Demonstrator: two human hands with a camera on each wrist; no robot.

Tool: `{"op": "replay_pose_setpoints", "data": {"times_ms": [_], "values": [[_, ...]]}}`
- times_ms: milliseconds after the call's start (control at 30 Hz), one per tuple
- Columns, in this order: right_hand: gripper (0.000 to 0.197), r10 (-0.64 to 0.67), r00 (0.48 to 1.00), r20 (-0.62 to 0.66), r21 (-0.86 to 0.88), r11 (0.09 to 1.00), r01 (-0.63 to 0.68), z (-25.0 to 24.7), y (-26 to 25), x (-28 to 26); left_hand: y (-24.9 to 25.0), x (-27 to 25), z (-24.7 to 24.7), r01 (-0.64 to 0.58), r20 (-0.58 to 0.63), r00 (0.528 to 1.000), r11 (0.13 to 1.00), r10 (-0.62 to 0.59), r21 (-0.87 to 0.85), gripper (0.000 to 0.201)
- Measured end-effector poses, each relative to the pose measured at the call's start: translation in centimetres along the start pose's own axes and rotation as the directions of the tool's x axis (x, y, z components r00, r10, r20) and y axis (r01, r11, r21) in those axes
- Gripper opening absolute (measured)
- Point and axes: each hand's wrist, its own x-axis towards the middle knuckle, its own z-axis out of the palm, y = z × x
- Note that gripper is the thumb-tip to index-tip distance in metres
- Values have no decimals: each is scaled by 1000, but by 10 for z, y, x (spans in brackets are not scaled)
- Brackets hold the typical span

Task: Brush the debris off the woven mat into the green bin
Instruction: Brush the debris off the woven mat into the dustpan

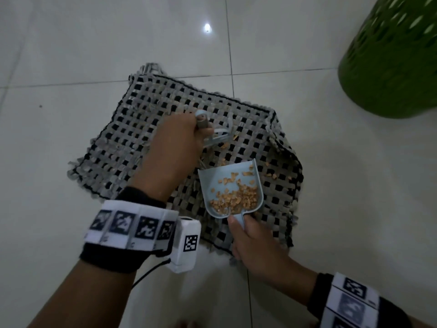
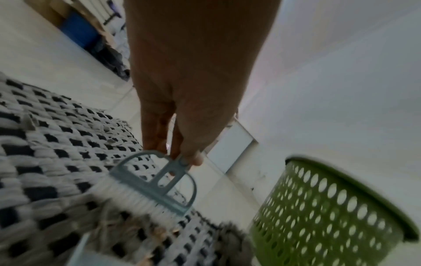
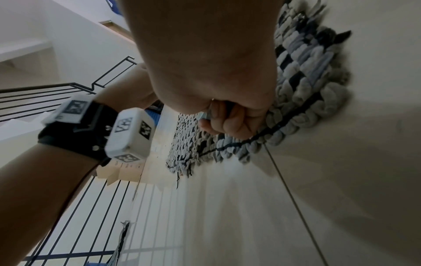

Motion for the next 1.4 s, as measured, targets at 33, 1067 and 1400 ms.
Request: {"op": "replay_pose_setpoints", "data": {"times_ms": [33,1067,1400], "values": [[43,1,1000,3,5,1000,-1,0,0,0,-2,-2,-4,34,-8,999,999,-35,-28,25],[40,6,1000,12,-3,1000,-6,-2,4,2,30,40,6,-29,-154,987,997,41,78,34],[38,17,999,36,-25,1000,-16,-5,3,1,29,46,-6,6,-134,991,990,13,143,32]]}}
